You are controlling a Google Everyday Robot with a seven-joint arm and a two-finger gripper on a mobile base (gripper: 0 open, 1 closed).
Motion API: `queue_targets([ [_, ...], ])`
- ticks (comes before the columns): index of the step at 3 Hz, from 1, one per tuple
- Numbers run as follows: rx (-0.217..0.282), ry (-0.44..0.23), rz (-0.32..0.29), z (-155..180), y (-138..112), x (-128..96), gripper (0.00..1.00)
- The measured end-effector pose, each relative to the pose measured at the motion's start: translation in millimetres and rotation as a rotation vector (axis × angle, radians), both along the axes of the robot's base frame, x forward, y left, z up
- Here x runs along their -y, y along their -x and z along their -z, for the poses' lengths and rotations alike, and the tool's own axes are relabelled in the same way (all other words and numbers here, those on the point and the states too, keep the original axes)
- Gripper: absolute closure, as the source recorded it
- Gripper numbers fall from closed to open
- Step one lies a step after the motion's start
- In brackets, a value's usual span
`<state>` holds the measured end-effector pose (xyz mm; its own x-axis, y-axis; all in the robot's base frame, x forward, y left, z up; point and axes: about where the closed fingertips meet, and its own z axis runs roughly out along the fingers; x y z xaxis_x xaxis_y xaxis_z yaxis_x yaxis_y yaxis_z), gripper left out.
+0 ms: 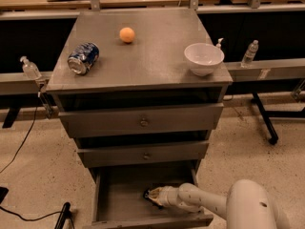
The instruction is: Pick rxbar blueberry from bottom drawer and place on counter
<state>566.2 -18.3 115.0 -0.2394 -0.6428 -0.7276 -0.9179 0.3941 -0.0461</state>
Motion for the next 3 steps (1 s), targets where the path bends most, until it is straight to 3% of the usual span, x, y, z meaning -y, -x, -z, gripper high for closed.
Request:
queue_targets([
  [1,0.000,0.000,0.000,-0.8,0.0,0.0,1.00],
  [3,0.079,-0.121,0.060,-42.5,-30.1,14.8,1.00],
])
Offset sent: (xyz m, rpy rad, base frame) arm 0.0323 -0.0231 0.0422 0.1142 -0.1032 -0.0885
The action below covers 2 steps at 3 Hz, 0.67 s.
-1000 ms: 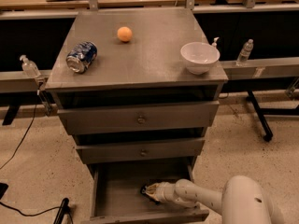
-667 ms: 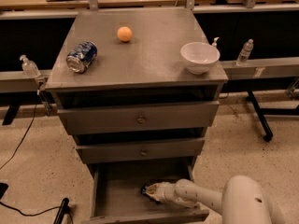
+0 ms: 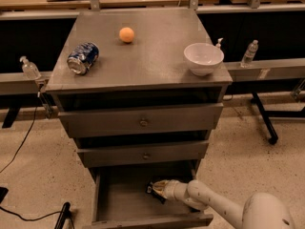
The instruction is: Pick rxbar blueberry from bottom drawer and place on counter
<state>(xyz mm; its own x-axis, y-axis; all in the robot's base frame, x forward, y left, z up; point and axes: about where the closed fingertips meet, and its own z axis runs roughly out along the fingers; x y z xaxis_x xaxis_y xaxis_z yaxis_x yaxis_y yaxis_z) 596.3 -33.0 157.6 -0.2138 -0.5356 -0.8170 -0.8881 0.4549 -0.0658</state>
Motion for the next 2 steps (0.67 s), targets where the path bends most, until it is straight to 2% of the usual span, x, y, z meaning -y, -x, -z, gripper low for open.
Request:
queue_targets([
  [1,0.035,-0.051,-0.018,-30.7,-14.0,0.8,1.00],
  [2,0.005,-0.071,-0.062,-42.5,-20.1,-5.1,0.99],
])
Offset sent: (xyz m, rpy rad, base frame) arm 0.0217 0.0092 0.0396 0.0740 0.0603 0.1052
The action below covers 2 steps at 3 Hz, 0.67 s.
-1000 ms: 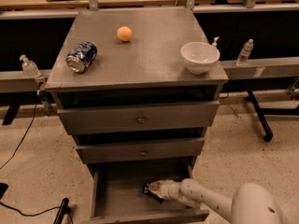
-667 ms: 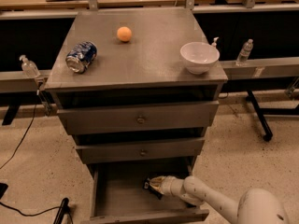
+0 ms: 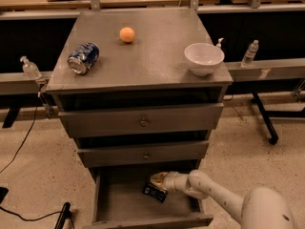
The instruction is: Pick rxbar blueberry from bottom drawer and place on counter
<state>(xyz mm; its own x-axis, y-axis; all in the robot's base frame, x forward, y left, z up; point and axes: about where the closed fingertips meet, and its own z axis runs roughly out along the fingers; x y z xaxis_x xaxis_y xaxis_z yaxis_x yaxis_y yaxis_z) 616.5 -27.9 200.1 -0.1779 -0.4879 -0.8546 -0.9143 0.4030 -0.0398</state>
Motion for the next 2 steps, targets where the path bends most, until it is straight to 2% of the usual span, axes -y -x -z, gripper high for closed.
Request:
queue_targets([
  [1,-0.049,0.030,-0.015,8.0,2.6,0.0,0.76],
  [2,-0.089,0.039,0.005,20.8,11.1,9.5,0.54],
])
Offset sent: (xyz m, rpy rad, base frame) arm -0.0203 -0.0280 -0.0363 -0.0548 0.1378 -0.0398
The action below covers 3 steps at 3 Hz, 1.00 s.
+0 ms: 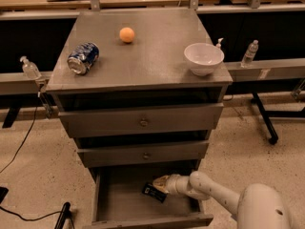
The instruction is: Pick rxbar blueberry from bottom drawer and place on counter
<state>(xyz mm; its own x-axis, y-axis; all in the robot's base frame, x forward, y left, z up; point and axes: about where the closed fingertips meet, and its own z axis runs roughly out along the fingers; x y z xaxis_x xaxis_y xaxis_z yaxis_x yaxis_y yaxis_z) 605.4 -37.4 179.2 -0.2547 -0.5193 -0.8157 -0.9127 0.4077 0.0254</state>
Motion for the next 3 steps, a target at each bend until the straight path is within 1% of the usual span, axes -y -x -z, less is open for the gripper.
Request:
queue_targets([
  [1,-0.022,0.000,0.022,9.1,8.7,9.0,0.30],
  [2,-0.038,0.002,0.028,16.3,15.0,12.4,0.08],
  [3,-0.060,0.010,0.025,25.9,21.2,12.7,0.00],
])
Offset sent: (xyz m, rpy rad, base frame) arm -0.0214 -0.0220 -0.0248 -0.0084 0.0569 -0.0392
